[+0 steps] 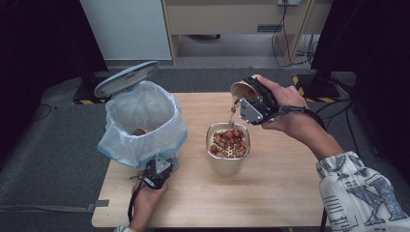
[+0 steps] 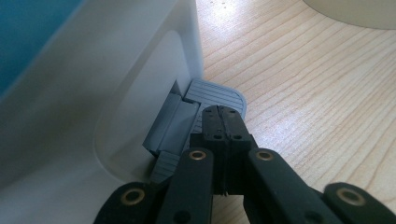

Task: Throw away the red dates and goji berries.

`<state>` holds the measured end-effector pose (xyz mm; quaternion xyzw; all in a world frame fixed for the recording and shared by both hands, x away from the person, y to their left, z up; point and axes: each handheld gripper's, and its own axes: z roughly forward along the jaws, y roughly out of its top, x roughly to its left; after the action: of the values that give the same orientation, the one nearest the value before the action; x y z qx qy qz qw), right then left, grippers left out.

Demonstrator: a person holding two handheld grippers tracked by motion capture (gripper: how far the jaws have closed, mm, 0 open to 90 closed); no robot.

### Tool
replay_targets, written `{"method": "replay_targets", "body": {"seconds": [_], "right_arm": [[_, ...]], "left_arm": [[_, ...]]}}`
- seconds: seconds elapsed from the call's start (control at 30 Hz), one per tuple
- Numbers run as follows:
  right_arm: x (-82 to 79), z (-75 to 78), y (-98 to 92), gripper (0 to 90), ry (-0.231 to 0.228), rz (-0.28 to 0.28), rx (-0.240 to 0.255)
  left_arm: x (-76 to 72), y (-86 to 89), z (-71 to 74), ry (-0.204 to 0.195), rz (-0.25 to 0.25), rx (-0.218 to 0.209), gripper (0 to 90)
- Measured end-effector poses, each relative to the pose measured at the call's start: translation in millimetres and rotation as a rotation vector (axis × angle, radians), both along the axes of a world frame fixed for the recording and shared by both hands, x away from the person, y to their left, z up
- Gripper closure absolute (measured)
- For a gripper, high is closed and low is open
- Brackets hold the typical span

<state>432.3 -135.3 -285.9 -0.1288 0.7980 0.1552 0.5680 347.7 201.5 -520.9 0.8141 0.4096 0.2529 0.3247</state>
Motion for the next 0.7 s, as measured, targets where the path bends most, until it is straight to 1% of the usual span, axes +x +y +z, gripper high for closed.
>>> {"method": "replay_targets", "body": {"seconds": [0.07, 0.1, 0.27, 0.3, 0.47, 0.5, 0.57, 0.6, 0.63, 0.67, 0.7], "right_arm": [[-0.1, 0.3, 0.4, 35.9, 0.008, 0.002, 0.006], [0.2, 0.6, 0.7, 35.9, -0.003, 0.001, 0.001], [1.2, 0.0, -1.0, 35.9, -0.006, -0.011, -0.009], [1.4, -0.1, -1.3, 35.9, -0.012, -0.009, -0.018], [0.7, 0.4, -2.2, 35.9, -0.014, -0.011, -0.023], [0.1, 1.3, -2.5, 35.9, -0.029, -0.014, -0.037], [-0.8, 1.6, -2.2, 35.9, -0.041, -0.013, -0.045], [-1.4, 1.8, -1.9, 35.9, -0.061, -0.011, -0.067], [-2.5, 1.3, -1.3, 35.9, -0.087, -0.017, -0.099], [-2.5, 1.3, -1.3, 35.9, -0.087, -0.017, -0.099], [-4.2, 0.5, 0.3, 35.9, -0.128, -0.018, -0.159]], "left_arm": [[0.0, 0.0, 0.0, 0.0, 0.0, 0.0, 89.5], [0.0, 0.1, 0.0, 0.001, 0.0, -0.001, 89.5], [0.0, 0.1, 0.1, 0.001, 0.0, -0.001, 89.5], [0.0, 0.1, 0.1, 0.002, 0.0, -0.001, 89.5], [0.1, 0.0, 0.0, 0.0, 0.001, -0.001, 89.5], [0.0, 0.0, 0.0, 0.0, 0.001, 0.0, 89.5], [0.0, -0.1, 0.0, 0.0, 0.001, -0.001, 89.5], [0.0, -0.1, 0.0, 0.0, 0.001, 0.0, 89.5], [0.0, 0.0, 0.0, 0.0, 0.001, 0.0, 89.5], [0.0, 0.0, 0.0, 0.0, 0.001, 0.0, 89.5], [0.0, 0.0, 0.0, 0.0, 0.001, 0.0, 89.5]]}}
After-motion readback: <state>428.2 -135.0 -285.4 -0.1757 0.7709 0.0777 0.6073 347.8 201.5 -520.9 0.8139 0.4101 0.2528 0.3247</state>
